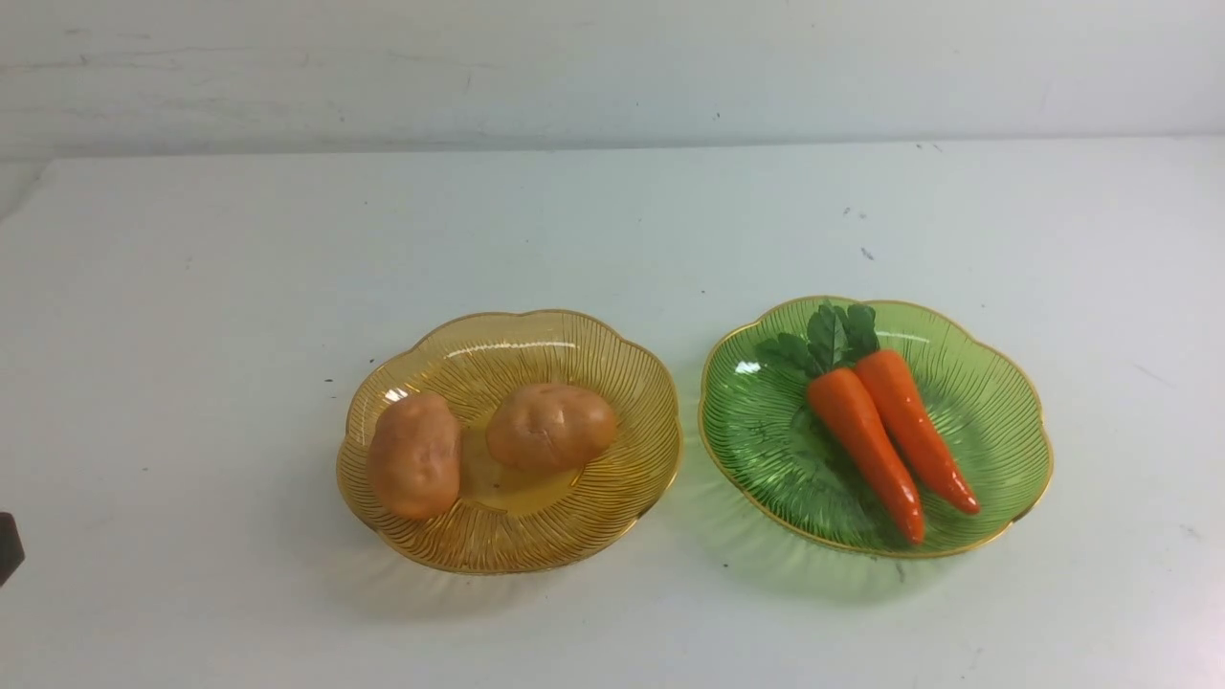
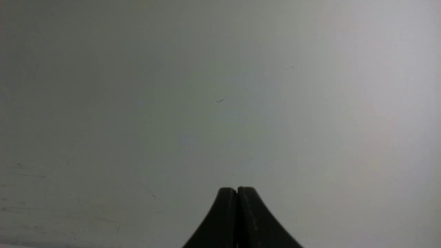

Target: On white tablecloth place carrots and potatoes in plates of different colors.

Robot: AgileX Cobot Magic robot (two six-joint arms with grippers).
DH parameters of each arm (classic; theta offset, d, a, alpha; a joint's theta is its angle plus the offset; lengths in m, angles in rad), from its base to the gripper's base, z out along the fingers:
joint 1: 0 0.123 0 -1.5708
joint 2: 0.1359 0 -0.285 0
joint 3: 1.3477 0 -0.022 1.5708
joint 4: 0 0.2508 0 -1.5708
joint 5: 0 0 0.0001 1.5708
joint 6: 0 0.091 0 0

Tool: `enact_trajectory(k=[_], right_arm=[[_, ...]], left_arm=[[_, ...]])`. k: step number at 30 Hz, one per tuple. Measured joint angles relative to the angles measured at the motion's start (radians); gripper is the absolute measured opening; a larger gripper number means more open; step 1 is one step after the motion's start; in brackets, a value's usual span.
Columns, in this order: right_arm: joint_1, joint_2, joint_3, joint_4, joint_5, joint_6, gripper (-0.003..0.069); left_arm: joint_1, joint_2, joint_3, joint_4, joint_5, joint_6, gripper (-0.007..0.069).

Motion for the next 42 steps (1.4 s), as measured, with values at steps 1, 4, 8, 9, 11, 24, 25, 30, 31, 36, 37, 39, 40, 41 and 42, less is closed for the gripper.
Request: enact_trajectory(k=[1, 4, 8, 9, 11, 24, 25, 30, 31, 36, 37, 39, 40, 41, 42], right_arm=[[0.0, 0.0, 0.001, 0.0, 0.0, 0.0, -0.0015], [0.0, 0.0, 0.0, 0.0, 0.0, 0.0, -0.0015], [0.0, 0.0, 0.0, 0.0, 0.0, 0.0, -0.0015], [0.0, 0.0, 0.0, 0.0, 0.0, 0.0, -0.0015], [0.0, 0.0, 0.0, 0.0, 0.0, 0.0, -0.0015], [0.0, 0.0, 0.0, 0.0, 0.0, 0.001, -0.0015], [0.0, 0.0, 0.0, 0.0, 0.0, 0.001, -0.0015], [0.0, 0.0, 0.001, 0.0, 0.001, 0.001, -0.0015], [0.0, 0.0, 0.001, 0.0, 0.001, 0.001, -0.0015], [0.0, 0.0, 0.001, 0.0, 0.001, 0.001, -0.0015], [0.0, 0.0, 0.001, 0.0, 0.001, 0.001, -0.0015], [0.0, 0.0, 0.001, 0.0, 0.001, 0.001, -0.0015], [0.0, 0.0, 0.001, 0.0, 0.001, 0.001, -0.0015], [0.0, 0.0, 0.001, 0.0, 0.001, 0.001, -0.0015], [0.0, 0.0, 0.001, 0.0, 0.001, 0.001, -0.0015]], left_arm=[[0.0, 0.0, 0.0, 0.003, 0.0, 0.0, -0.0003], [0.0, 0.0, 0.004, 0.015, 0.0, 0.002, -0.0003], [0.0, -0.001, 0.004, 0.051, -0.001, 0.002, -0.0003], [0.0, -0.002, 0.004, 0.057, -0.001, 0.002, -0.0003], [0.0, -0.008, 0.004, 0.061, -0.001, 0.002, -0.0003], [0.133, -0.275, 0.295, 0.069, -0.122, 0.002, -0.0003], [0.147, -0.294, 0.325, 0.07, -0.131, 0.002, -0.0003], [0.203, -0.317, 0.442, 0.074, -0.139, 0.014, -0.0003], [0.205, -0.318, 0.46, 0.074, -0.139, 0.019, -0.0003], [0.208, -0.318, 0.535, 0.075, -0.172, 0.06, -0.0003], [0.208, -0.318, 0.548, 0.075, -0.183, 0.067, -0.0003], [0.209, -0.318, 0.562, 0.074, -0.211, 0.079, -0.0003], [0.209, -0.318, 0.564, 0.073, -0.224, 0.082, -0.0003], [0.209, -0.318, 0.565, 0.069, -0.234, 0.086, -0.0003], [0.209, -0.318, 0.566, 0.064, -0.24, 0.089, -0.0003]])
